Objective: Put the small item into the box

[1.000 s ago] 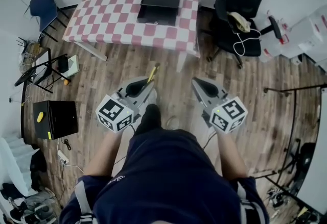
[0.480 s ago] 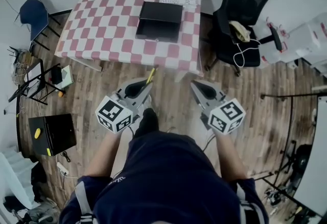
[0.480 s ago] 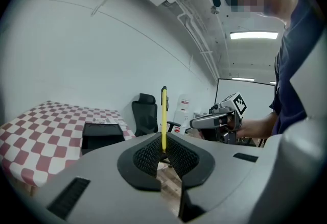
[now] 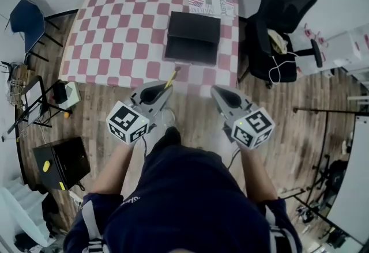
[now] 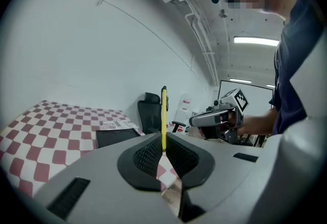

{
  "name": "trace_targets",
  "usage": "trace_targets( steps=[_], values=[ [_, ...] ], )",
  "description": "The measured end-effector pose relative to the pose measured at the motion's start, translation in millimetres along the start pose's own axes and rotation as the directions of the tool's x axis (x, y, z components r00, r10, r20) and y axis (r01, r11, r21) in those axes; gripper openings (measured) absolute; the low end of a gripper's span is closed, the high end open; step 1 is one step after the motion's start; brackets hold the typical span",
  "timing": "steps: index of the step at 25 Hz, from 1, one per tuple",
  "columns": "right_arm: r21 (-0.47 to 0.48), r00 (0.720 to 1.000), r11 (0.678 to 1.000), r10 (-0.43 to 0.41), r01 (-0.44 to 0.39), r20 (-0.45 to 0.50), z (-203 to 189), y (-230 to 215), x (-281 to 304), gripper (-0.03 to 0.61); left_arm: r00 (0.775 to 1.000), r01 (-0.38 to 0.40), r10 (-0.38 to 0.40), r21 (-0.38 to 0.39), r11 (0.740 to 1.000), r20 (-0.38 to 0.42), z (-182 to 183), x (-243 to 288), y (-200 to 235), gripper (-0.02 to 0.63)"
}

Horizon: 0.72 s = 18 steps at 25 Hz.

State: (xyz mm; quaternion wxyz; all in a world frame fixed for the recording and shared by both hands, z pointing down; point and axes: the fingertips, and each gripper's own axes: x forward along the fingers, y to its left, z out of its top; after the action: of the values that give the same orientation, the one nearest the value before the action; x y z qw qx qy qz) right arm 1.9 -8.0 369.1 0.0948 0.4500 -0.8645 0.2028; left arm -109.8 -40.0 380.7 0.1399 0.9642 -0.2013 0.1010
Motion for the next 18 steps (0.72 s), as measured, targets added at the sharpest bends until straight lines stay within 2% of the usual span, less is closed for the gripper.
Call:
trace_targets(
  steps=[7,18],
  values=[
    [0.016,0.999,1.0,-0.025,0.025,-0.021,18.3,-4.7,53.9,0.015,0.999,0.038,-0.038,0.003,0.999,-0.004,13.0,4.4,58.7,0.048],
    [0.03,0.998,0.999,-0.034,0.035,-0.049,23.6,-21.1,84.9,0.015,0.998,0.062,-0.063,-0.021,0.998,-0.013,12.5,25.9,90.0,0.048]
  ],
)
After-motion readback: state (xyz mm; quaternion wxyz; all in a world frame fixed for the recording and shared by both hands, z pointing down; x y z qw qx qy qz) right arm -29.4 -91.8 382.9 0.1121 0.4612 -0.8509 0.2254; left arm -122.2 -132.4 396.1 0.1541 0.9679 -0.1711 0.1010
